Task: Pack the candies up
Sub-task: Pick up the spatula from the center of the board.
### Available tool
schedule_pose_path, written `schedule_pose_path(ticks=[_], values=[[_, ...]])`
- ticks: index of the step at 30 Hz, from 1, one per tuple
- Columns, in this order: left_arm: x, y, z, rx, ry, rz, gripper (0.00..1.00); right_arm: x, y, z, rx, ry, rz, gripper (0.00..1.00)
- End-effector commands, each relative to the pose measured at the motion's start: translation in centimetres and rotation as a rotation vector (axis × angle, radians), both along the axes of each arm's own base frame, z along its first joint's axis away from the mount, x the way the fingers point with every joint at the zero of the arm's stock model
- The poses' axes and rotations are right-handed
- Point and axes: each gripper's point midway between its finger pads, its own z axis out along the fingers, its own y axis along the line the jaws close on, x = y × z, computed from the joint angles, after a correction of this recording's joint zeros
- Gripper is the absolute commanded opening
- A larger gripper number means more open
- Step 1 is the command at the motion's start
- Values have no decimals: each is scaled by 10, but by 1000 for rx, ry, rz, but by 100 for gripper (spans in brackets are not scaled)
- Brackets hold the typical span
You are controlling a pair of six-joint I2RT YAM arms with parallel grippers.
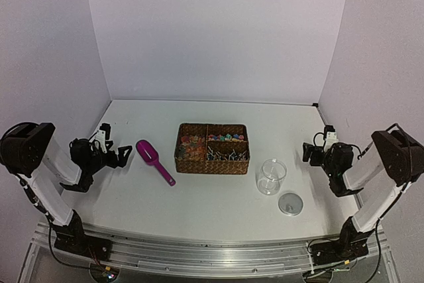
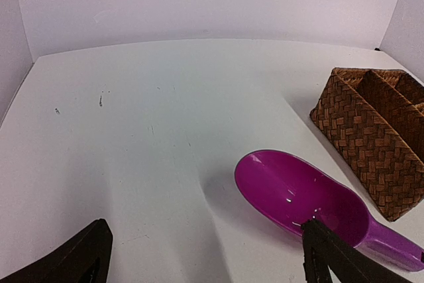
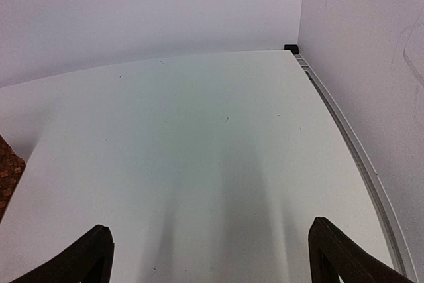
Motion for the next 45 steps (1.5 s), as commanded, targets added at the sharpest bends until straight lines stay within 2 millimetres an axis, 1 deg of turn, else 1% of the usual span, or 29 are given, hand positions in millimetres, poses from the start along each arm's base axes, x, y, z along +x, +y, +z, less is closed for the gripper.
schedule_pose_path(ticks=[1, 5, 7, 8, 9, 10, 11, 12, 13, 14, 16, 18, 20, 21, 23, 24, 25, 26, 29, 30, 32, 33, 34, 36, 39, 41, 43, 45], values=[[9, 1, 20, 8, -79, -4, 99, 23, -11, 32, 6, -9, -73, 98], [9, 1, 21, 5, -79, -3, 99, 35, -4, 56, 17, 16, -36, 98], [11, 1, 24, 3, -76, -1, 100, 39, -1, 77, 16, 11, -21, 98], [14, -4, 33, 10, -76, -33, 100, 40, 0, 88, 18, 0, -13, 98], [15, -14, 34, 15, -39, -102, 100, 40, 2, 99, 20, -14, -1, 98], [12, -33, 39, 57, -24, -252, 100, 40, 5, 110, 25, -30, 14, 98], [0, -57, 47, 69, -22, -446, 100, 39, 8, 126, 32, -60, 31, 98], [-8, -71, 54, 55, 5, -577, 100, 39, 10, 138, 37, -79, 46, 98], [-12, -78, 61, 27, 45, -636, 100, 36, 13, 150, 45, -101, 62, 98], [-7, -77, 76, 24, 38, -614, 100, 35, 16, 161, 50, -122, 78, 98], [-6, -77, 106, 70, -34, -607, 100, 28, 26, 184, 61, -168, 135, 98], [-17, -92, 130, 189, -132, -687, 100, 19, 41, 206, 74, -209, 227, 98], [-40, -112, 133, 357, -238, -866, 99, 13, 54, 220, 87, -216, 307, 98], [-52, -124, 133, 475, -316, -980, 100, 10, 62, 224, 97, -211, 352, 98], [-83, -144, 104, 696, -384, -1227, 100, 6, 70, 232, 122, -206, 402, 98], [-96, -148, 87, 796, -393, -1333, 100, 4, 73, 236, 138, -209, 422, 98], [-105, -149, 74, 857, -379, -1405, 100, 3, 77, 240, 158, -211, 437, 98], [-110, -148, 61, 916, -393, -1471, 100, 2, 81, 241, 177, -209, 448, 98], [-109, -140, 24, 1099, -427, -1623, 99, -3, 102, 242, 199, -191, 496, 98], [-104, -140, 17, 1126, -416, -1645, 99, -5, 111, 241, 195, -182, 509, 98], [-98, -145, 8, 1147, -364, -1690, 95, -9, 121, 239, 181, -176, 517, 98], [-96, -144, -4, 1144, -305, -1722, 91, -12, 126, 238, 178, -175, 520, 98], [-93, -143, -11, 1154, -266, -1741, 87, -14, 130, 237, 178, -174, 522, 98], [-83, -142, -23, 1175, -222, -1738, 82, -19, 140, 235, 182, -165, 533, 98], [-64, -151, -30, 1189, -232, -1679, 80, -23, 153, 231, 186, -145, 550, 98], [-56, -157, -27, 1183, -248, -1650, 80, -24, 161, 228, 193, -134, 565, 98], [-52, -163, -16, 1149, -248, -1628, 82, -25, 166, 226, 198, -122, 573, 98], [-49, -160, -10, 1130, -214, -1619, 85, -25, 169, 223, 199, -114, 576, 98]])
